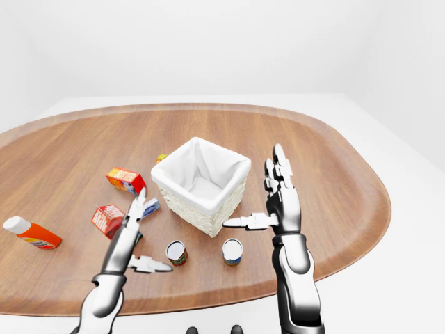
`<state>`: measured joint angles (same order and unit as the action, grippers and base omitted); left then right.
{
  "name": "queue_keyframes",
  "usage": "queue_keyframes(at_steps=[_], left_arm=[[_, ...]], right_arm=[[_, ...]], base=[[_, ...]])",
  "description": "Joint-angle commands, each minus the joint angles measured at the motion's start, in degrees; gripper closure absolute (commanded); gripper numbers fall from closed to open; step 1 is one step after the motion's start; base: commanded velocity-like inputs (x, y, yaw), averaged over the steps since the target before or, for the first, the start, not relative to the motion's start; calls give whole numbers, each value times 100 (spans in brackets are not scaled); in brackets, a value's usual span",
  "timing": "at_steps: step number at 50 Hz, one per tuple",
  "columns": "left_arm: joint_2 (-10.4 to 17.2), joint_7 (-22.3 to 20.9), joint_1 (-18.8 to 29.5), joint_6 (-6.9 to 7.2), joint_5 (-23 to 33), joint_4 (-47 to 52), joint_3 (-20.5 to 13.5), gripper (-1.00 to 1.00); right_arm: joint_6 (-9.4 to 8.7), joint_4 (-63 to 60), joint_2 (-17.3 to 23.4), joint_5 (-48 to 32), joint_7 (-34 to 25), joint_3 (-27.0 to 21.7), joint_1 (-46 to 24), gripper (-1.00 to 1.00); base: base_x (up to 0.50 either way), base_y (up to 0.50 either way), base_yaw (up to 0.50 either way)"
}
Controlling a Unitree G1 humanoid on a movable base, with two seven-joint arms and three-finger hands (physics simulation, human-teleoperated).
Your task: Pick up the tomato sauce, and put it in the basket.
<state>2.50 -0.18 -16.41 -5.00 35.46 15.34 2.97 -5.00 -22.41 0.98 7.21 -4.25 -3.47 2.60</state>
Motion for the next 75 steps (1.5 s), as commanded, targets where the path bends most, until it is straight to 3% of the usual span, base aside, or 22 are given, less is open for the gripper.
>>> queue_keyframes(at_steps=[1,46,75], left_arm=[[12,95,16,0,34,-191,31,-100],[26,389,192,0,228,-672,180,-100],[77,828,365,0,461,-1497,247,-100]], right_arm=[[0,0,7,9,3,-16,-15,-100],[0,-84,10,30,14,-35,-9,-100],[0,-78,29,78,13,-102,-52,-100]], base=[[0,0,0],[0,0,0],[0,0,0]])
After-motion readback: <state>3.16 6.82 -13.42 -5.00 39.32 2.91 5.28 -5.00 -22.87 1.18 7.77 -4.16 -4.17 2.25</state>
